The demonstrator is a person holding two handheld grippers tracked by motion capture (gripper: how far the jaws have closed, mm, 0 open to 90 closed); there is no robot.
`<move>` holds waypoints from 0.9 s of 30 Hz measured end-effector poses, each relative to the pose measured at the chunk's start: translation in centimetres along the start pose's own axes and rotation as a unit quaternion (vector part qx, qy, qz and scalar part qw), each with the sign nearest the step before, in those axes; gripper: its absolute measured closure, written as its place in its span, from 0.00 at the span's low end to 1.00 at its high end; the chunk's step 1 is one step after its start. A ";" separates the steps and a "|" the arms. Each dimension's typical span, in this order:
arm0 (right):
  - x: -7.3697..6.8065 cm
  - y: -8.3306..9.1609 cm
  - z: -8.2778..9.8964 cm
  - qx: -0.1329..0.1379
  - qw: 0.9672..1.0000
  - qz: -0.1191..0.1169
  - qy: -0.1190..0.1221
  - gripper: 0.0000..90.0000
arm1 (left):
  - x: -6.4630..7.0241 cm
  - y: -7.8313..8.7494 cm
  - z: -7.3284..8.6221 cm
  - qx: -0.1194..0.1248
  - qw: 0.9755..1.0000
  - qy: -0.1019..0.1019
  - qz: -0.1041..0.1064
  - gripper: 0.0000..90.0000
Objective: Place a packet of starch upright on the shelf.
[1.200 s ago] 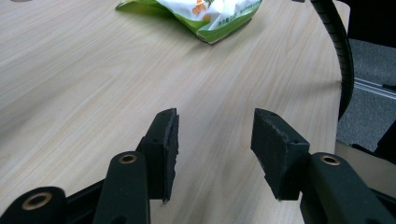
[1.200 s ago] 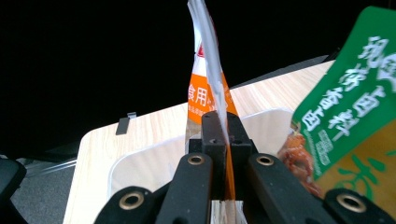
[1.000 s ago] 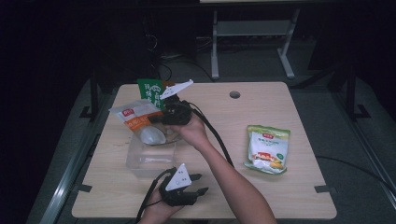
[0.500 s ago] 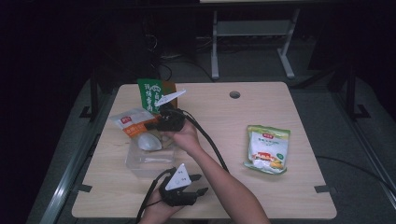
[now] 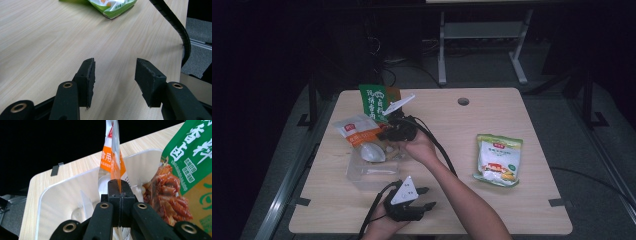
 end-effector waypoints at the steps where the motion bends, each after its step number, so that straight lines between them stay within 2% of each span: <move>1: 0.0 0.0 0.0 0.000 1.000 0.000 0.000 0.99 | 0.0 0.0 0.0 0.000 1.000 0.000 -0.001 0.56; 2: 0.0 0.1 0.1 -0.006 1.000 0.009 0.007 1.00 | 0.0 0.0 0.0 0.001 1.000 0.000 -0.001 0.56; 5: -0.4 0.1 0.2 -0.008 1.000 0.008 0.001 1.00 | -0.1 0.1 0.0 0.001 1.000 -0.003 -0.002 0.56; 6: -0.3 0.1 0.3 -0.008 1.000 0.012 0.007 1.00 | -0.1 0.1 -0.1 0.001 1.000 -0.004 -0.001 0.56; 7: -0.4 0.1 0.3 -0.007 1.000 0.013 0.005 1.00 | -0.1 0.1 -0.1 0.001 1.000 -0.004 -0.001 0.56; 8: -0.7 0.1 0.3 -0.005 1.000 0.010 -0.010 1.00 | -0.1 0.1 -0.1 0.001 1.000 -0.005 -0.001 0.56; 11: -0.8 0.3 0.6 -0.020 1.000 0.014 0.003 0.97 | -0.1 0.1 -0.1 -0.001 1.000 -0.009 -0.001 0.56; 13: -0.7 0.3 1.0 -0.045 0.998 0.029 0.026 0.96 | -0.1 0.1 -0.1 -0.001 1.000 -0.010 -0.001 0.56; 16: -1.0 0.3 1.2 -0.051 0.998 0.027 0.027 0.99 | -0.1 0.1 -0.1 0.000 1.000 -0.011 -0.001 0.56; 18: -1.0 0.2 1.3 -0.051 0.998 0.030 0.015 0.99 | -0.1 0.1 -0.1 0.000 1.000 -0.010 -0.001 0.56; 20: -0.9 0.2 1.3 -0.054 0.998 0.035 0.015 0.99 | 0.0 0.1 -0.1 0.000 1.000 -0.009 -0.001 0.56; 22: -0.8 0.3 1.4 -0.058 0.997 0.035 0.019 0.98 | 0.0 0.1 -0.1 0.000 1.000 -0.010 -0.001 0.56; 23: -0.9 0.3 1.4 -0.062 0.997 0.034 0.021 0.93 | 0.0 0.1 -0.1 0.001 1.000 -0.010 -0.001 0.56; 24: -0.9 0.3 1.6 -0.068 0.997 0.035 0.019 0.89 | 0.0 0.2 -0.1 0.000 1.000 -0.011 0.000 0.56; 26: -0.8 0.1 2.7 -0.103 0.994 0.034 0.026 0.84 | 0.0 0.1 -0.2 0.002 1.000 -0.011 0.000 0.56; 27: -0.7 0.0 3.1 -0.109 0.993 0.034 0.029 0.88 | 0.1 0.1 -0.3 0.005 1.000 -0.005 0.000 0.56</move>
Point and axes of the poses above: each handheld gripper's, and its own axes: y roughly backward along the jaws, z roughly out of its underside, x roughly to its right, the point moved 10 cm from there along -y, roughly forward along the jaws, and after that the axes turned 8 degrees about x, right-handed, at the moved point
